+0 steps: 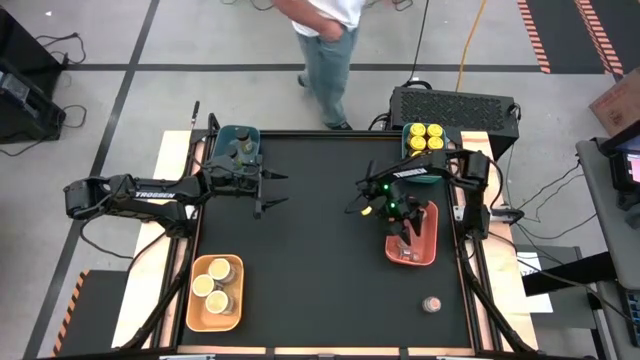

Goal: Sort spices by type
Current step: Adjust the brown spice bottle into the orange bin

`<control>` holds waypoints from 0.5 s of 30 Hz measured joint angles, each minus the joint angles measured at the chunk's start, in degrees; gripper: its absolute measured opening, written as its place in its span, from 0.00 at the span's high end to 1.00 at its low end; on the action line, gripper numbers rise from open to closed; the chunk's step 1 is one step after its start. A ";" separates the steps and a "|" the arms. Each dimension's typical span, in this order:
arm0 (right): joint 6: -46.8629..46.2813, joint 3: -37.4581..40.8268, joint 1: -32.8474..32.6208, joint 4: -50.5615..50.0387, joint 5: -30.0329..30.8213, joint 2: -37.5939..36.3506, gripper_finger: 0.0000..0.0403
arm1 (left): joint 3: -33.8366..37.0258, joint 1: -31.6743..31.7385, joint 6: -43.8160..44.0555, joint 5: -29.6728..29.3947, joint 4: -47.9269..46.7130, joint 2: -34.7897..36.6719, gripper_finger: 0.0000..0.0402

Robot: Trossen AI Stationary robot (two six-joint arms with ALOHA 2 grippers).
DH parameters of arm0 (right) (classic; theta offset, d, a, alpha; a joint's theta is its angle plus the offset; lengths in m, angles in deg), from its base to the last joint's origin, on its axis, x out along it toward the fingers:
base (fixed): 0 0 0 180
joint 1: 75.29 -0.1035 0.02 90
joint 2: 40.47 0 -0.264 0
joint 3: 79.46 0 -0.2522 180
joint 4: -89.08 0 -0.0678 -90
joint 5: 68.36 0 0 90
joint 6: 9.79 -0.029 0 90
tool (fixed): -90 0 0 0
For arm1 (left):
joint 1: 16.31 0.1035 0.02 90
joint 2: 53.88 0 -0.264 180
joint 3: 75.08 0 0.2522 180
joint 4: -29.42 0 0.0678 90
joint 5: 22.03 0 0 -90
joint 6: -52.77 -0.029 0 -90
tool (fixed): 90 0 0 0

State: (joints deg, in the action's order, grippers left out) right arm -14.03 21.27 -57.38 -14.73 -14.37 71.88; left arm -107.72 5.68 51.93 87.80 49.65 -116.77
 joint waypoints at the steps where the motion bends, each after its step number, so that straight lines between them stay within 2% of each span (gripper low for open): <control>1: -0.24 -0.29 0.00 0.06 0.09 -0.48 0.42 | 0.00 -0.01 0.00 0.00 -0.01 0.00 0.15; 9: -8.59 -4.31 -0.74 0.04 0.89 -7.37 0.44 | 0.00 0.01 0.07 0.02 0.03 0.00 0.15; 15: -16.32 -5.12 -5.90 0.07 7.42 -14.29 0.44 | 0.00 0.00 0.07 0.00 0.03 0.00 0.15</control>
State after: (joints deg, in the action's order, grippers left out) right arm -30.35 16.15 -63.28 -14.66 -6.96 57.60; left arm -107.72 5.68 52.00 87.80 49.68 -116.77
